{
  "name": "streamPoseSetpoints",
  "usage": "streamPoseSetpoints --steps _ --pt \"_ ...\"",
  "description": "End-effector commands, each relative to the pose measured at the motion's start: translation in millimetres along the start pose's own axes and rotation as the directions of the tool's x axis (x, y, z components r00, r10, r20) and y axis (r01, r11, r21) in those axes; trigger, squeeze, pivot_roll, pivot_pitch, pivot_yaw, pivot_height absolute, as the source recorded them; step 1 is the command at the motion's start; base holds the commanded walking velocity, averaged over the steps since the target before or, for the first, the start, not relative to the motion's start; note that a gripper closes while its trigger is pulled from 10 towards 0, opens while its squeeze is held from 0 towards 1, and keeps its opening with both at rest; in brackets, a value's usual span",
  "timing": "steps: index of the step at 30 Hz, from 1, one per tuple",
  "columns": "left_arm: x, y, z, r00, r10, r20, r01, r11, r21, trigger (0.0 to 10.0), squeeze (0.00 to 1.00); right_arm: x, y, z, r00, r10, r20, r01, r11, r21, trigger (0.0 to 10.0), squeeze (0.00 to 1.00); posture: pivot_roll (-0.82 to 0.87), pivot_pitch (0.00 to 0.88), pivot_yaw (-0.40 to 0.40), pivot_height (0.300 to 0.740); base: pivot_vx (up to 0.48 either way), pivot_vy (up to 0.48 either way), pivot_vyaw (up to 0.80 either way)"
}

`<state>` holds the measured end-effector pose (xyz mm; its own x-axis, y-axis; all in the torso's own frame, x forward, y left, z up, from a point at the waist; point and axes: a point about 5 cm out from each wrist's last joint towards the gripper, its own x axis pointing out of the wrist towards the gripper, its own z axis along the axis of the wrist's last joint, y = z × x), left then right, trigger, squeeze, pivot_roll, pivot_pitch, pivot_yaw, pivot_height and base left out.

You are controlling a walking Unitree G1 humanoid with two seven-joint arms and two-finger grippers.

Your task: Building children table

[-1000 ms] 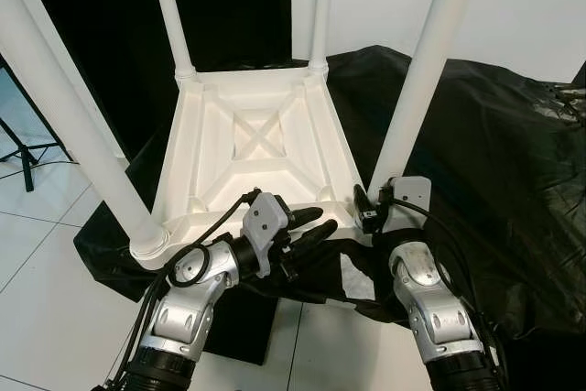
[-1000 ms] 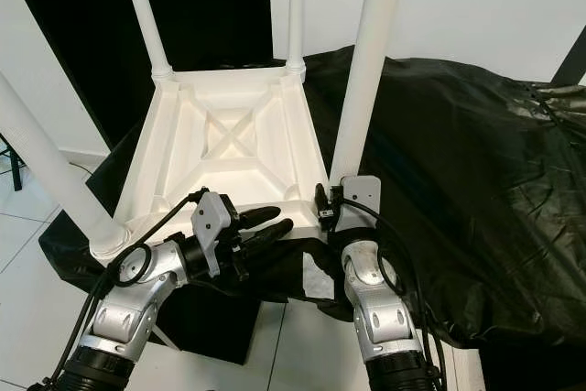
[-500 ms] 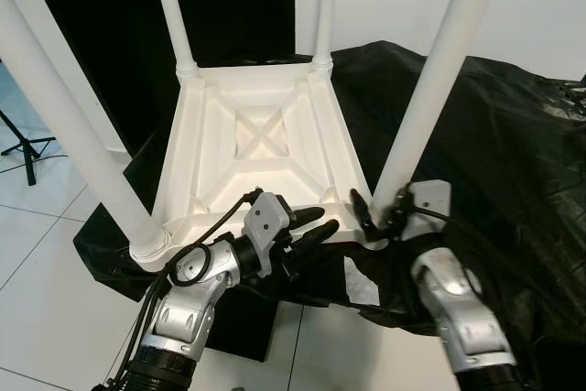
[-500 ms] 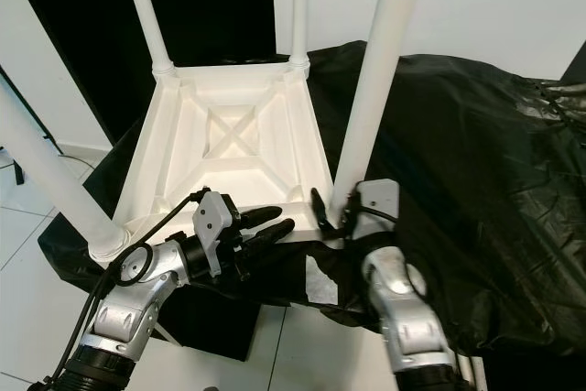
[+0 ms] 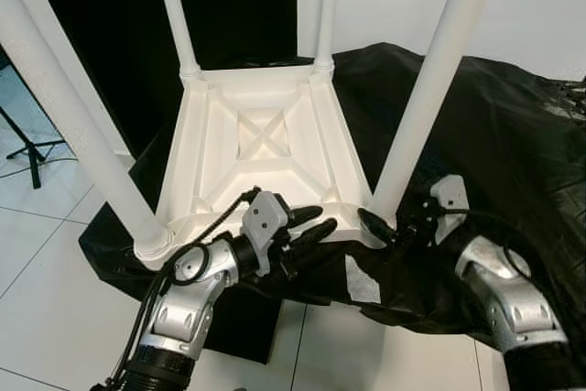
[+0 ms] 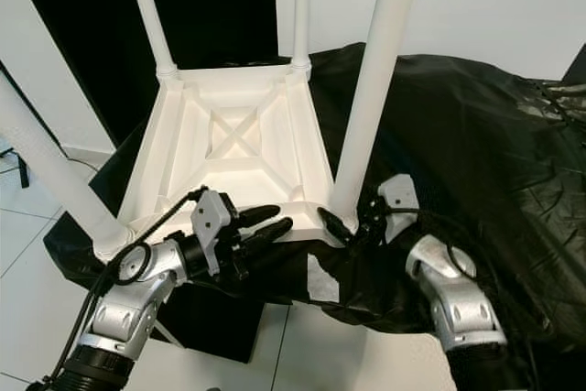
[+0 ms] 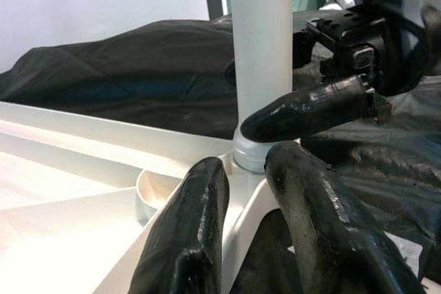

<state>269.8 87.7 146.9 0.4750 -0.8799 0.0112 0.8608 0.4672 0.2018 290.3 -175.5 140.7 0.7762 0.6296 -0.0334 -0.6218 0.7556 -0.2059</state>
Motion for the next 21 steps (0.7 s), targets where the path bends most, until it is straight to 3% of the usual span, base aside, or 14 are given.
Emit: streamPoseSetpoints --steps 1,4,5,6,15,21 --pt "-0.4 5.0 -1.2 0.999 0.049 -0.01 -0.049 0.999 -0.005 10.0 0.0 4.4 1.9 -3.1 0.998 0.055 -0.019 -0.055 0.998 0.0 10.0 0.0 -0.04 0.0 0.021 0.74 0.0 0.0 0.0" --pt "-1.0 6.0 -0.5 0.998 0.054 -0.009 -0.055 0.999 -0.002 10.0 0.0 15.9 1.2 -1.6 0.991 0.128 -0.036 -0.13 0.991 -0.042 10.0 0.0 -0.03 0.0 0.02 0.74 0.0 0.0 0.0" --pt "-1.2 6.0 -0.3 0.998 0.056 -0.008 -0.056 0.998 -0.001 10.0 0.0 20.6 2.3 -1.4 0.987 0.155 -0.042 -0.157 0.986 -0.055 3.1 0.0 -0.03 0.0 0.018 0.74 0.0 0.0 0.0" --pt "-1.3 5.8 -0.2 0.998 0.057 -0.008 -0.057 0.998 0.0 10.0 0.0 23.2 3.4 -1.4 0.984 0.171 -0.043 -0.174 0.983 -0.057 0.0 0.0 -0.03 0.0 0.018 0.74 0.0 0.0 0.0" --pt "-4.2 5.7 -0.7 0.997 0.07 -0.013 -0.07 0.998 -0.001 10.0 0.0 20.7 6.4 -5.9 0.985 0.167 -0.039 -0.167 0.986 0.001 0.0 0.0 -0.02 0.0 0.01 0.74 0.0 0.0 0.0" --pt "-3.6 4.1 -1.8 0.998 0.065 -0.015 -0.065 0.998 -0.007 10.0 0.0 17.2 6.2 -14.9 0.995 -0.052 -0.085 0.052 0.999 -0.004 0.0 0.0 -0.04 0.0 0.016 0.74 0.0 0.0 0.0"
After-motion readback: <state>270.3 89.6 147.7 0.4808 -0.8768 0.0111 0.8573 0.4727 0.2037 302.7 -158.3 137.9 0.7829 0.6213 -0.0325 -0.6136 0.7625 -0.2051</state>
